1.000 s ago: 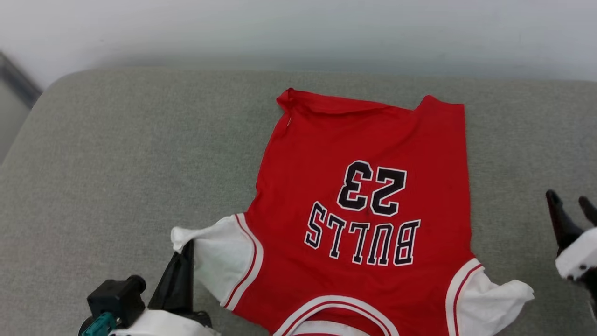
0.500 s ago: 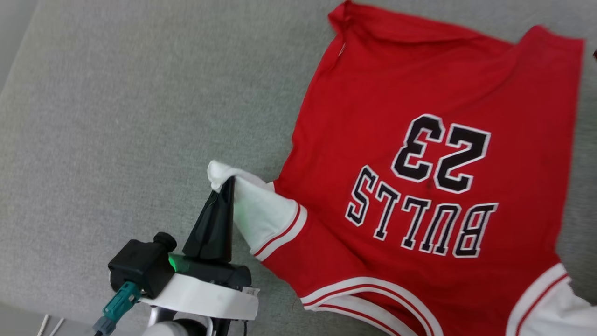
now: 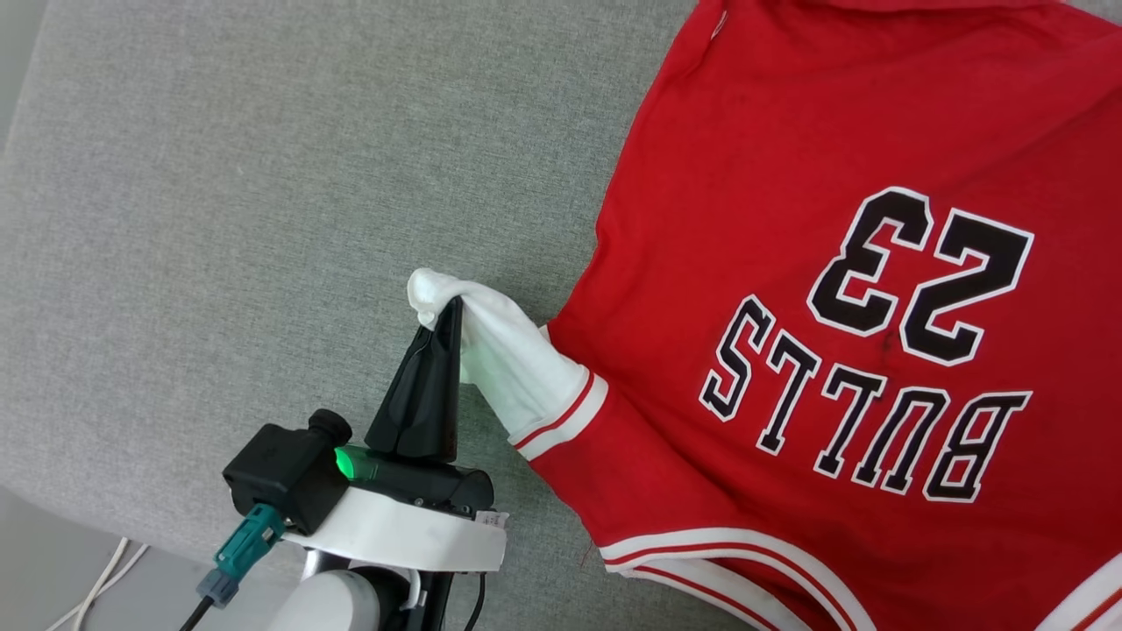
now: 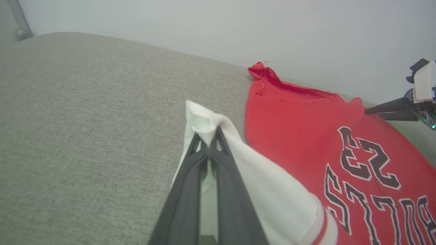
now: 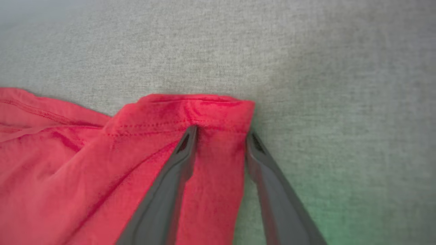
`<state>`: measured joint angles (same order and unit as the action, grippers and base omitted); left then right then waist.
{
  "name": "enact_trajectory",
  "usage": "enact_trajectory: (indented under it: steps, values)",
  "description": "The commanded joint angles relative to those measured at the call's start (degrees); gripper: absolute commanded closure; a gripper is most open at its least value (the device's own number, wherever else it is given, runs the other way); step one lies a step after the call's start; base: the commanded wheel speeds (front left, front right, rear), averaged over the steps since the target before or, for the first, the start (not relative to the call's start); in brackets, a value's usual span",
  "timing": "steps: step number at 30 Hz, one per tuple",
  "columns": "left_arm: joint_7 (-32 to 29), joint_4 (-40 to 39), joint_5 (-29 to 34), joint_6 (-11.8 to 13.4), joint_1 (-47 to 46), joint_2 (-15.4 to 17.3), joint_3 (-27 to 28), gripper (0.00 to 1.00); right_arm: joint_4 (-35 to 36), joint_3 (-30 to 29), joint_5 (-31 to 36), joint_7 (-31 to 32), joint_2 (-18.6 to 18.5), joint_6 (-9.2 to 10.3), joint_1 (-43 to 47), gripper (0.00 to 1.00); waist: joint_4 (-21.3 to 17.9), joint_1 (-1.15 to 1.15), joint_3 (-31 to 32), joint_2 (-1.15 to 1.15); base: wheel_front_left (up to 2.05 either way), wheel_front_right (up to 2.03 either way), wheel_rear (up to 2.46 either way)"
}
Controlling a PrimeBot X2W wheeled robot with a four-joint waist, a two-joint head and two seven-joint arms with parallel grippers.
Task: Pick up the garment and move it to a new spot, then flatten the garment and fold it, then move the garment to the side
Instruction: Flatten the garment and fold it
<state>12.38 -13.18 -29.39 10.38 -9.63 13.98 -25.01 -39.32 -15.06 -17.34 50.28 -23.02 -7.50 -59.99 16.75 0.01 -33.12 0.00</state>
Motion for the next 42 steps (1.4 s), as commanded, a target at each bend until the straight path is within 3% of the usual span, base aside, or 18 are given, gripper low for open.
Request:
enact_trajectory:
  steps: [1, 12, 23, 32, 39, 41, 42]
  values:
    - [0.39, 0.08, 0.08, -0.2, -0.38, -0.04, 0.12, 1.0, -3.43, 0.97, 0.5, 2.21, 3.02, 0.02, 4.79, 1.0, 0.03, -0.01, 0.38, 0.0, 0.0, 0.0, 0.0]
    - [-0.2, 3.99, -1.34, 0.7, 2.87, 1.85, 1.81, 1.0, 6.62, 8.16, -0.28, 1.17, -4.08, 0.02, 7.75, 1.0, -4.06, -0.01, 9.76, 0.0, 0.0, 0.0, 0.0]
    - [-2.33, 5.48, -4.33, 3.8, 10.52, 6.09, 6.61, 1.0, 25.19, 17.13, -7.64, 5.53, -8.82, 0.03, 30.52, 1.0, -14.29, -0.01, 21.99, 0.0, 0.0, 0.0, 0.0]
    - [-3.86, 4.8, -7.04, 6.18, 18.1, 9.07, 10.7, 1.0, 38.69, 17.36, -9.62, 11.96, -6.05, 0.03, 55.07, 1.0, -22.29, -0.01, 27.92, 0.0, 0.0, 0.0, 0.0]
    - [-5.08, 3.84, -7.36, 7.1, 20.0, 10.07, 11.1, 1.0, 41.64, 14.92, -10.47, 12.39, 0.26, 0.03, 69.13, 0.99, -25.44, -0.01, 29.1, 0.0, 0.0, 0.0, 0.0]
    - [-5.55, 3.46, -7.37, 7.31, 19.71, 10.16, 10.94, 1.0, 41.98, 14.1, -10.21, 9.96, 1.89, 0.03, 69.96, 0.0, -26.1, -0.01, 28.97, 0.0, 0.0, 0.0, 0.0]
    - [-5.82, 3.29, -7.2, 7.45, 19.6, 10.23, 10.82, 1.0, 42.2, 13.38, -10.12, 7.74, 2.87, 0.03, 69.8, 0.0, -26.37, -0.01, 28.93, 0.0, 0.0, 0.0, 0.0]
